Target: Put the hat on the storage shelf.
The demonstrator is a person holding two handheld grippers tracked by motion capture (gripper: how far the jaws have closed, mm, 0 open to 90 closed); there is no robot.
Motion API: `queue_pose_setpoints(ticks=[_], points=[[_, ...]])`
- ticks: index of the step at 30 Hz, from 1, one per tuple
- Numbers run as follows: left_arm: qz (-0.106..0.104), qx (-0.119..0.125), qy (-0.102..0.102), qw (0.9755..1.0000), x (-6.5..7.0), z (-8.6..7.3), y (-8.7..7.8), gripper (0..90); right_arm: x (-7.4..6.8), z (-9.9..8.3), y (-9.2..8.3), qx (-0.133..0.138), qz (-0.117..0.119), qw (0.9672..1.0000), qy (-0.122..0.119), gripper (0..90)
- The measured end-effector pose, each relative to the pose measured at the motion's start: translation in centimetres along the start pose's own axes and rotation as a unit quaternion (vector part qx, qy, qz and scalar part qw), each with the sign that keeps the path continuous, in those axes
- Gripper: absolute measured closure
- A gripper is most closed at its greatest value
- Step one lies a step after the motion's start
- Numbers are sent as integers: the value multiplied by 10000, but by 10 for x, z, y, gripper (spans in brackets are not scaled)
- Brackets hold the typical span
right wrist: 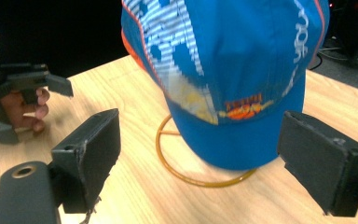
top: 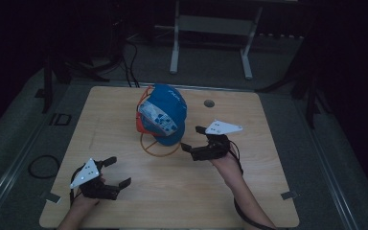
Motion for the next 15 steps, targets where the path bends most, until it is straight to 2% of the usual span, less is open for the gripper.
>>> queue_pose_setpoints(ticks=[9,10,15], points=[[32,-23,-3,10000,-2,-1,0,22,-4,-28,-3,-132,127,9998,38,135],[38,-27,-26,10000,-2,-1,0,22,-5,-37,-4,-159,163,9997,31,135],[48,-47,-38,10000,-3,-2,1,22,-6,-55,-7,-292,202,9994,46,136]])
Point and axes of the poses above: each handheld gripper's, and its own axes: y roughly forward along the jaws, z roughly out of its top, x roughly to its right, the point moved 3 cm from there along y, roughly forward along the jaws, and after that the axes turned 11 degrees about -y, right-handed, at the moved point
